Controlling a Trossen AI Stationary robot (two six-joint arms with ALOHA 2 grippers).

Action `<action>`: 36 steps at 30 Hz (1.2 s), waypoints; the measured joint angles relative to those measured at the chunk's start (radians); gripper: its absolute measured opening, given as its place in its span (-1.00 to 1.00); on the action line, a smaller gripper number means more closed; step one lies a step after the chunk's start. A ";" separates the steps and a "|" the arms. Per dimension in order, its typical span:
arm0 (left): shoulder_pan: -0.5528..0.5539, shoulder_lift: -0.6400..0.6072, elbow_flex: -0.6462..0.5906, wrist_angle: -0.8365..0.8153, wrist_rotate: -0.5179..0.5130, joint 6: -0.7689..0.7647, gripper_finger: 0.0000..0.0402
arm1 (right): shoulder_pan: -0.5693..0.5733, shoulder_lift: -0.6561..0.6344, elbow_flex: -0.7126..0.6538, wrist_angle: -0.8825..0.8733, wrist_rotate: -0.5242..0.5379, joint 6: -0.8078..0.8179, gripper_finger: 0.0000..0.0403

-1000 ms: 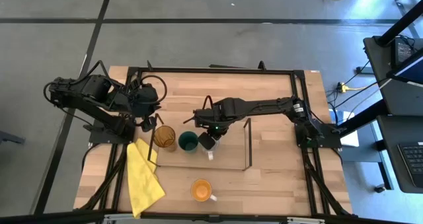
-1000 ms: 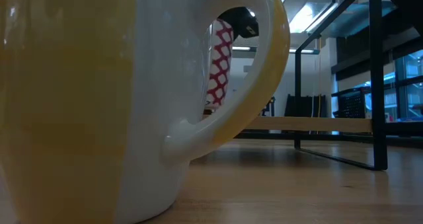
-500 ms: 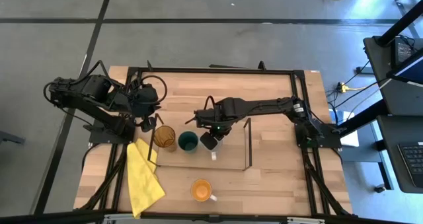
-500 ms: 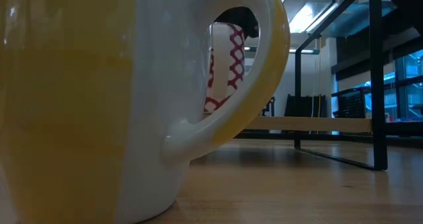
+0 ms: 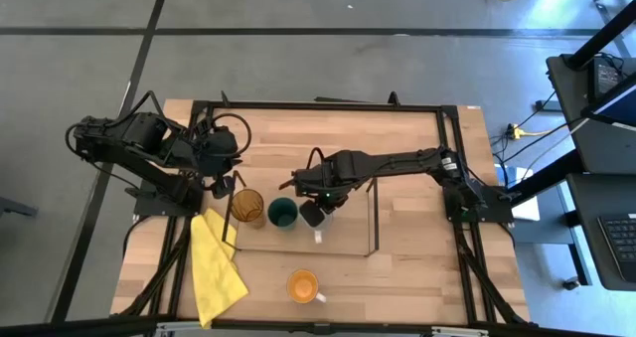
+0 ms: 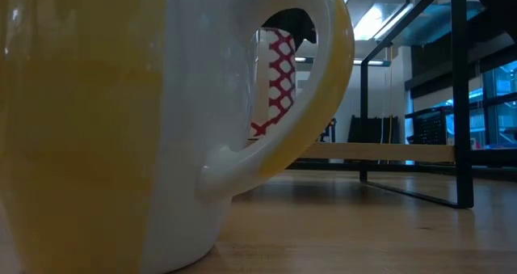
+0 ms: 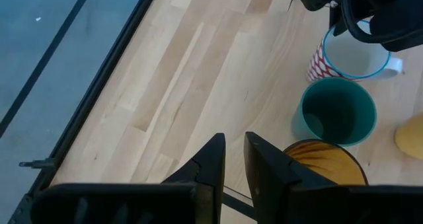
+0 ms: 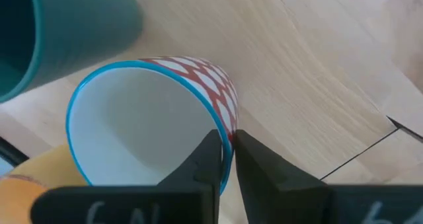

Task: Stack small to large cups/mugs on shelf
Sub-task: Put the red mug on the shelf

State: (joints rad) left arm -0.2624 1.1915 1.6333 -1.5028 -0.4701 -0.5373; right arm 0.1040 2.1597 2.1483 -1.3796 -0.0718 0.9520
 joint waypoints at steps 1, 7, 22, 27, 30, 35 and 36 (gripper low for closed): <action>0.000 0.000 0.000 0.000 0.000 0.000 -0.74 | 0.000 0.000 0.000 0.000 0.002 0.010 -0.79; 0.000 0.000 0.000 0.000 0.000 0.024 -0.74 | 0.009 -0.003 -0.014 0.013 -0.001 0.038 -0.79; 0.000 0.000 0.000 0.000 0.000 0.051 -0.74 | 0.020 -0.003 -0.044 0.047 -0.016 0.062 -0.79; 0.000 0.000 0.000 0.000 0.000 0.051 -0.74 | 0.020 -0.003 -0.044 0.047 -0.002 0.051 -0.75; 0.000 0.000 0.000 0.000 0.000 0.051 -0.74 | 0.020 -0.003 -0.044 0.050 -0.001 0.039 -0.67; 0.000 0.000 0.000 0.000 0.000 0.051 -0.74 | 0.020 -0.003 -0.044 0.055 -0.001 0.037 -0.50; 0.000 0.000 0.000 0.000 0.000 0.051 -0.74 | 0.020 -0.003 -0.044 0.055 -0.001 0.037 -0.47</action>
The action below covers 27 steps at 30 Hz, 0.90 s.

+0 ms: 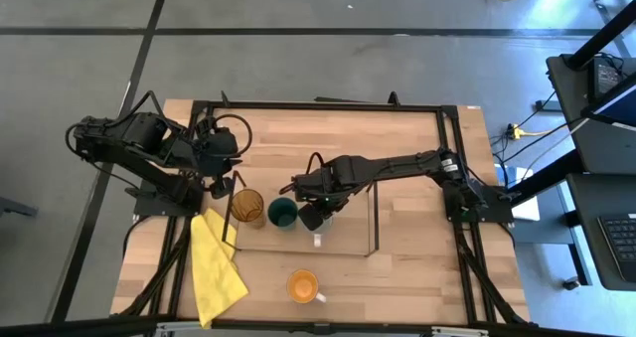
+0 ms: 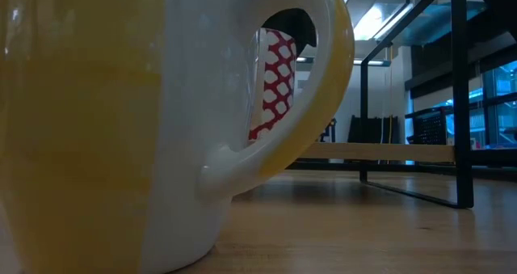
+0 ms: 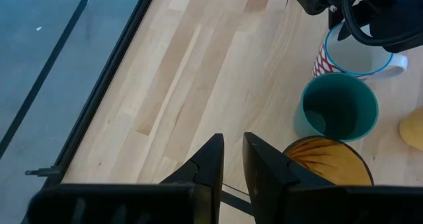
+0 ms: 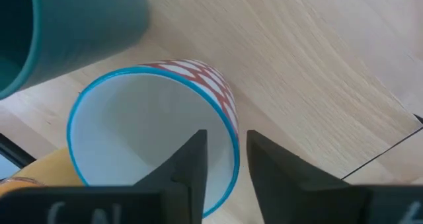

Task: Stack small to large cups/mugs on shelf
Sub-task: Put the red mug on the shelf

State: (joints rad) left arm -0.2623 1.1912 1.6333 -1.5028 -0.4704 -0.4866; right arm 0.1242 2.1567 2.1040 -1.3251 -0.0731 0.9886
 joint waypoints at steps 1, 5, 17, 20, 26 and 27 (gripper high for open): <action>0.000 0.000 0.000 0.000 0.000 0.000 -0.74 | 0.000 0.000 0.000 0.000 0.000 0.000 -0.44; 0.000 0.000 0.000 0.000 0.000 0.000 -0.74 | 0.000 0.000 0.002 -0.002 0.012 -0.006 -0.36; 0.000 0.000 0.000 0.000 0.000 -0.008 -0.74 | -0.004 0.002 0.196 -0.061 0.171 -0.076 -0.34; 0.000 0.000 0.000 0.000 0.000 -0.008 -0.74 | -0.004 0.002 0.246 -0.099 0.148 -0.074 -0.42; 0.000 0.000 0.000 0.001 0.000 -0.009 -0.74 | 0.047 -0.017 0.251 -0.119 0.035 -0.005 -0.88; 0.000 0.000 0.000 0.001 0.000 -0.009 -0.74 | 0.061 -0.019 0.253 -0.117 0.023 0.014 -0.93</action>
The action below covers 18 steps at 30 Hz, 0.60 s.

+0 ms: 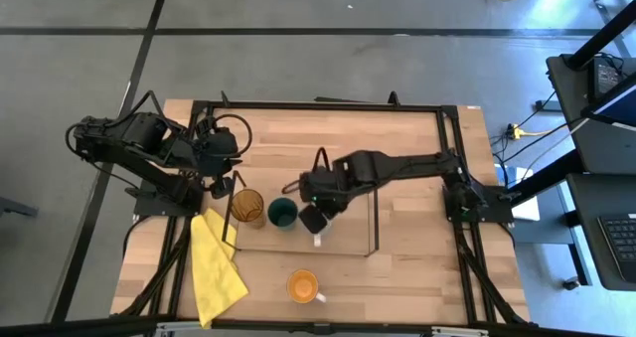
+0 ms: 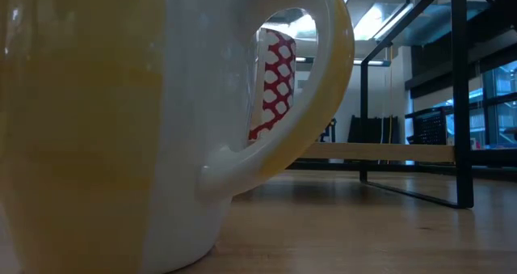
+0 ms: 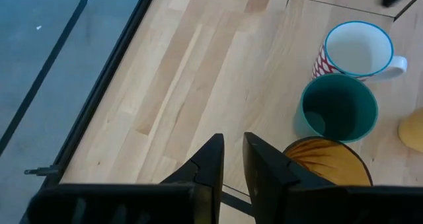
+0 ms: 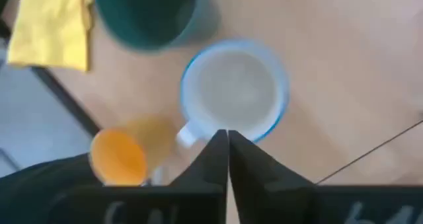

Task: Stack small to large cups/mugs on shelf
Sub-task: Put the red mug on the shelf

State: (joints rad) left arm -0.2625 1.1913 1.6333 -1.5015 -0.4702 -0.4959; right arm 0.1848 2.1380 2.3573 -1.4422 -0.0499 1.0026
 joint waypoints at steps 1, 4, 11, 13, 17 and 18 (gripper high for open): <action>0.000 0.000 0.000 0.001 0.000 0.000 -0.74 | 0.013 0.000 0.000 0.003 -0.011 0.022 -0.96; 0.000 0.000 0.000 0.005 0.000 -0.001 -0.74 | 0.052 0.001 -0.001 0.004 -0.039 0.096 -0.94; 0.000 0.000 0.000 0.047 0.000 0.001 -0.74 | 0.127 0.001 -0.001 0.010 0.008 0.277 -0.97; 0.000 0.000 0.000 0.048 0.000 0.001 -0.74 | 0.141 0.001 -0.012 0.023 0.030 0.324 -0.97; 0.000 0.000 0.000 0.045 0.014 0.020 -0.74 | 0.161 0.003 -0.040 0.064 0.068 0.403 -0.98; 0.000 0.000 0.000 0.045 0.016 0.027 -0.74 | 0.164 0.000 -0.054 0.094 0.073 0.415 -0.98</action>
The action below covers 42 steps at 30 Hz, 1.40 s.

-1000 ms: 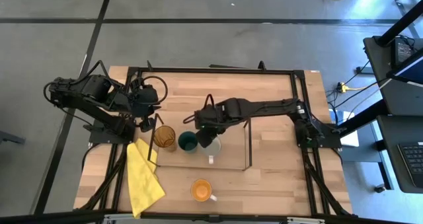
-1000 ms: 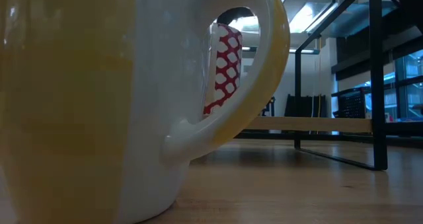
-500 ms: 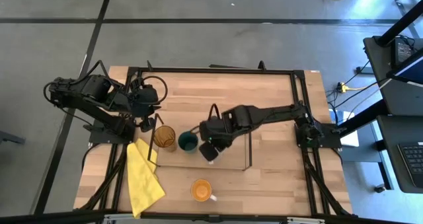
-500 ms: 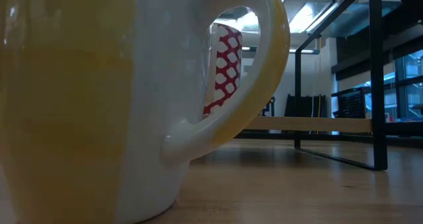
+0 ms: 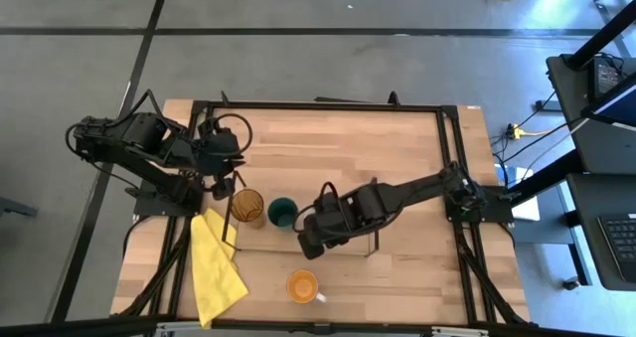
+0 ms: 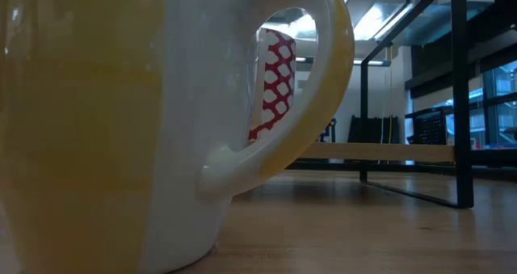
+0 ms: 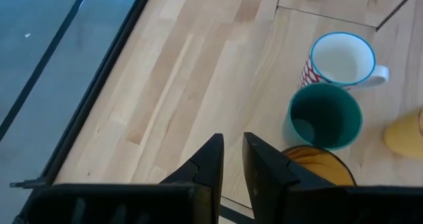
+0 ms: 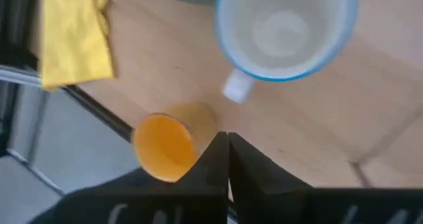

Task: Stack small to large cups/mugs on shelf
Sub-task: Put the red mug on the shelf

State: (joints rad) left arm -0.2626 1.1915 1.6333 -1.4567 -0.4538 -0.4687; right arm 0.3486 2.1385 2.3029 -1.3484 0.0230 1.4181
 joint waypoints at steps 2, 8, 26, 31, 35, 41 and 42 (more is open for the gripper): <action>0.000 0.000 0.000 -0.001 0.001 0.005 -0.74 | 0.004 0.000 -0.032 0.051 0.003 0.029 -0.97; 0.000 0.000 0.000 -0.034 0.002 0.005 -0.74 | 0.009 0.003 -0.108 0.113 0.010 0.070 -0.98; 0.000 0.000 0.000 -0.035 0.002 0.007 -0.74 | -0.005 0.008 -0.118 0.098 0.029 0.043 -0.99; 0.000 0.000 0.000 -0.035 0.002 0.003 -0.74 | -0.017 0.009 -0.118 0.099 0.007 0.019 -0.98; 0.000 0.000 0.000 -0.035 0.003 0.000 -0.74 | -0.024 0.009 -0.118 0.104 -0.015 0.009 -0.98; 0.000 0.000 0.000 -0.035 0.003 -0.001 -0.74 | -0.036 0.015 -0.118 0.117 -0.052 -0.011 -0.98; 0.000 0.000 0.000 -0.035 0.002 -0.001 -0.74 | -0.038 0.018 -0.118 0.118 -0.052 -0.011 -0.98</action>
State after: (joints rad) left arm -0.2626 1.1915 1.6333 -1.4921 -0.4513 -0.4694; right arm 0.3105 2.1562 2.1853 -1.2302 -0.0290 1.4067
